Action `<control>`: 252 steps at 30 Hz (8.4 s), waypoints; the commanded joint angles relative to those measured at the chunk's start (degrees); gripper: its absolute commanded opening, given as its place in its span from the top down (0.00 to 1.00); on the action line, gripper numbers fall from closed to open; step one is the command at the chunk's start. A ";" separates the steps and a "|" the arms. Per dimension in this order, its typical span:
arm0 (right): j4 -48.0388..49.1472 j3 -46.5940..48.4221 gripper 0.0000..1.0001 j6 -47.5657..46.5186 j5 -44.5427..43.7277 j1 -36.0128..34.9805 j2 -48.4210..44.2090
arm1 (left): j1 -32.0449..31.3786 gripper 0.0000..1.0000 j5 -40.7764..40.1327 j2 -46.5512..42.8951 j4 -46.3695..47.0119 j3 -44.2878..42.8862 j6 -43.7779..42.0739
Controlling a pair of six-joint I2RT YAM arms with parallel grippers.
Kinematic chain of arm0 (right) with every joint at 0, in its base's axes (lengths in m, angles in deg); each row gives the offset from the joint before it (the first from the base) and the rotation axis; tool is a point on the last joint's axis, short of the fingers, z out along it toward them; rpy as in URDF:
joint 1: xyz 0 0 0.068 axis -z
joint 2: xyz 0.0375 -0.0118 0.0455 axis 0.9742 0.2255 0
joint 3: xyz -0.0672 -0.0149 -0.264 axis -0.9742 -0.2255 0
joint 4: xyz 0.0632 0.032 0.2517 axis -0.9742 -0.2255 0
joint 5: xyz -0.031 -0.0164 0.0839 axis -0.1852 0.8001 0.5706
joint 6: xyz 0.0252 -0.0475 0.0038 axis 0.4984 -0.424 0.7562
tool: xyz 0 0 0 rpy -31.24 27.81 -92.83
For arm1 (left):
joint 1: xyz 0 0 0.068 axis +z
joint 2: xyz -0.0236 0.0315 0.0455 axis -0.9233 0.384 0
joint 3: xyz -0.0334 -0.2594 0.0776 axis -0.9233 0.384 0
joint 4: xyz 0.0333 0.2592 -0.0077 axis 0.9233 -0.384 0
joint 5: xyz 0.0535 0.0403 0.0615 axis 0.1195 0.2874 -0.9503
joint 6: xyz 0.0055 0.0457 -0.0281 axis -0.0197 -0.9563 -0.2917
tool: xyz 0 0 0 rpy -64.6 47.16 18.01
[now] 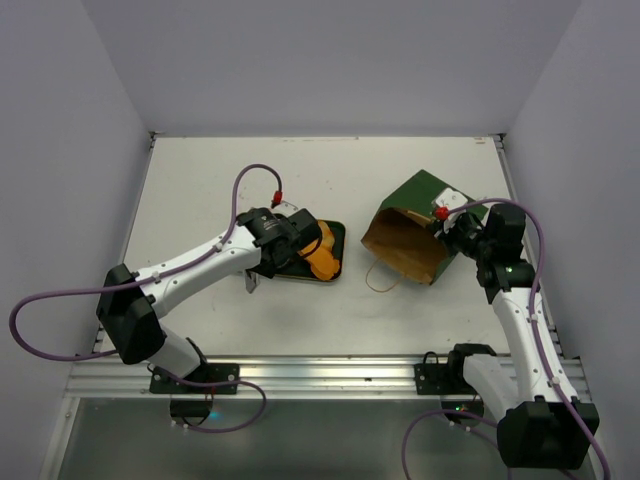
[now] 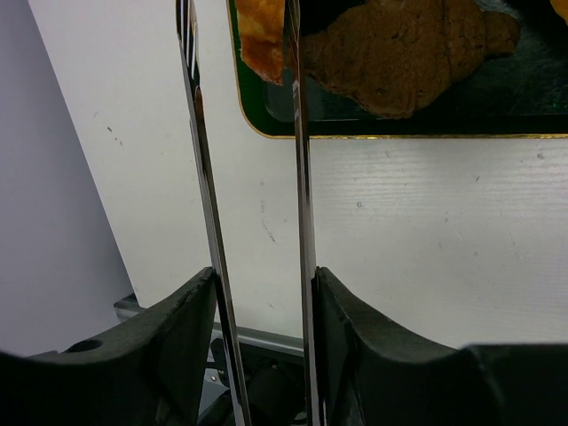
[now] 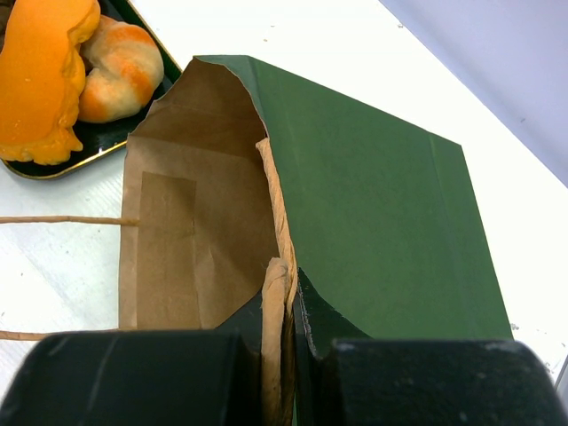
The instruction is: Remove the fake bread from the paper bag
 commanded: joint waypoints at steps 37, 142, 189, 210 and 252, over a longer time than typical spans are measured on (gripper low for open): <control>2.07 0.01 1.00 0.29 -0.11 0.16 -0.34 | -0.74 0.51 1.98 -5.13 -0.78 -8.69 0.89; -2.14 2.12 1.00 -1.91 3.32 0.86 3.62 | -4.43 0.49 33.27 28.88 95.02 1.41 56.97; -2.23 1.95 1.00 -2.26 3.49 0.86 3.36 | -5.04 0.49 34.24 23.61 96.78 5.02 55.21; -2.41 1.86 1.00 -2.52 3.58 0.86 3.44 | -4.69 0.48 34.33 28.62 94.58 2.03 54.60; -2.76 1.60 1.00 -3.13 4.37 0.86 3.71 | -3.02 0.80 36.70 36.97 96.95 -5.01 52.93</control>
